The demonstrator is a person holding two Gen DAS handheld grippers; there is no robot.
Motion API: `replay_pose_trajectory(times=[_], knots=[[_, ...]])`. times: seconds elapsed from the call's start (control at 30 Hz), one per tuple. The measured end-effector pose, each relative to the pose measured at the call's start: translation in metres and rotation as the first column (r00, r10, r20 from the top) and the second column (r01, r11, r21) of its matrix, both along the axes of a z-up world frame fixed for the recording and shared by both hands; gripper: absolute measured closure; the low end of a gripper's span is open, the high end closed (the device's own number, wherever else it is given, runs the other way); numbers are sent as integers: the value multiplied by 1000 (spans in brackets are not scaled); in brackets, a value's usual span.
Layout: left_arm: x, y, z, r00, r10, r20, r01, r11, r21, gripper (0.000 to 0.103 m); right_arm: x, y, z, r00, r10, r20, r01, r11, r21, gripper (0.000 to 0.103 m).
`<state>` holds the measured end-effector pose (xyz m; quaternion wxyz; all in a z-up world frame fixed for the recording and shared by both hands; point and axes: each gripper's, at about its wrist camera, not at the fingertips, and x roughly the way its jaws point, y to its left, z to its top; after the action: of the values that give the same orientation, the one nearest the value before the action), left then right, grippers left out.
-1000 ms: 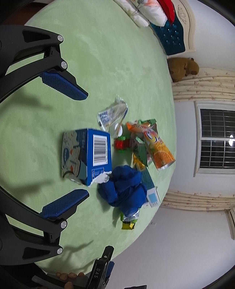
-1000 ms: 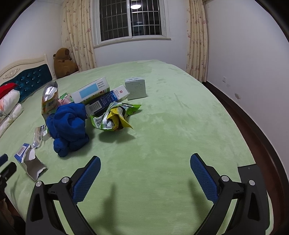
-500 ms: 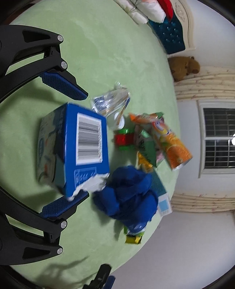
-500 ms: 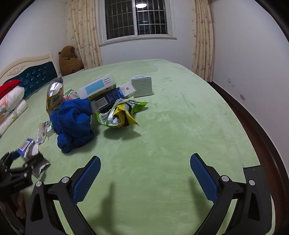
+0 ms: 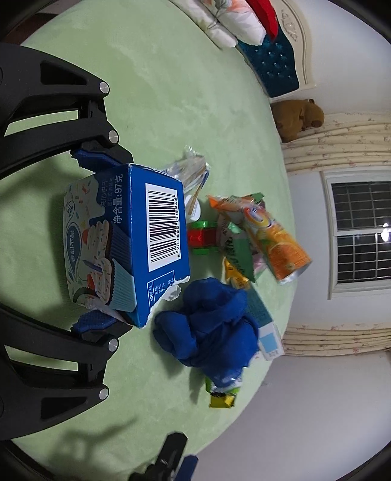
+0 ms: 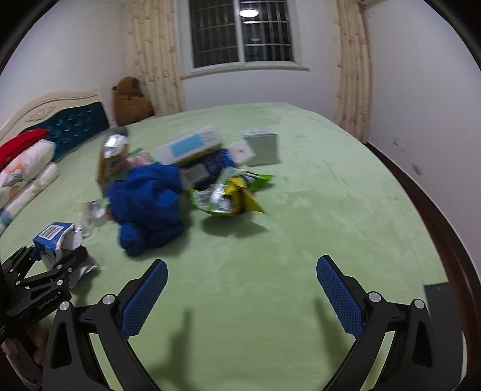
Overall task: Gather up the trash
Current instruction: 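Grasp the blue milk carton with the left tool while the right tool grasps the blue cloth, then carry carton and cloth to the orange bucket and open both tools to drop them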
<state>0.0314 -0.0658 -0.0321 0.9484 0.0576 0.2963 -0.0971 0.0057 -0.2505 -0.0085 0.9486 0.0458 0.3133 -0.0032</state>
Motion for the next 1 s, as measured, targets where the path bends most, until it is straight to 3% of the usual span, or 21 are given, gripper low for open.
replay_pose_trajectory(times=[0.23,0.37,0.6,0.73,0.8,0.83,0.87,1.0], knots=[[-10,39,17,997,78,10,-77,994,-77,32,21,40,14,984,166,63,-165,986,-27,5],[-11,56,20,995,99,-6,-99,989,-105,32,50,69,23,967,246,73,-236,965,-118,5],[-10,69,23,994,108,-4,-107,987,-122,32,112,86,0,969,238,-64,-244,962,-126,5],[-9,71,23,995,99,-9,-99,986,-134,32,126,93,-16,963,240,-123,-255,958,-134,6],[-9,70,25,996,94,-6,-94,986,-139,32,126,97,-18,954,262,-143,-282,949,-143,23],[-10,70,25,996,92,-4,-92,986,-140,32,126,98,-19,953,264,-149,-285,947,-146,42],[-10,69,26,996,90,-2,-89,986,-141,32,125,96,-19,952,268,-147,-288,948,-136,47],[-13,66,26,997,80,5,-79,987,-138,32,116,80,-9,962,257,-89,-262,964,-52,51]])
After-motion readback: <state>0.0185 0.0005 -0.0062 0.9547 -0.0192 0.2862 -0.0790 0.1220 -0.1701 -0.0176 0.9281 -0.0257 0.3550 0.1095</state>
